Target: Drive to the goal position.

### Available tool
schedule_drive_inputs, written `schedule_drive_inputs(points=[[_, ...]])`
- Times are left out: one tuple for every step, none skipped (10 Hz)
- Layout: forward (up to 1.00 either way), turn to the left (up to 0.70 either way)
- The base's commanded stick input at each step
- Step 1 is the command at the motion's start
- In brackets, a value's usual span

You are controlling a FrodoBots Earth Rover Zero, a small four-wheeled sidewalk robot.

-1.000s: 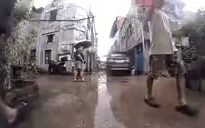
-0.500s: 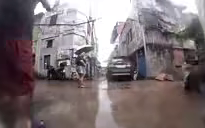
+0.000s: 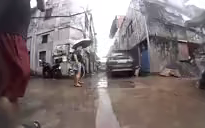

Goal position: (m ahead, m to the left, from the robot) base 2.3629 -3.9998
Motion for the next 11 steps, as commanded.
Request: schedule_drive_inputs(points=[[0.99,0.00],[0.99,0.00],[0.00,-0.99],[0.00,-0.99],[0.00,-0.99],[0.00,-0.99],[0.00,-0.99],[0.00,-0.75],[0.00,0.00],[0.00,0.00],[0.00,0.00]])
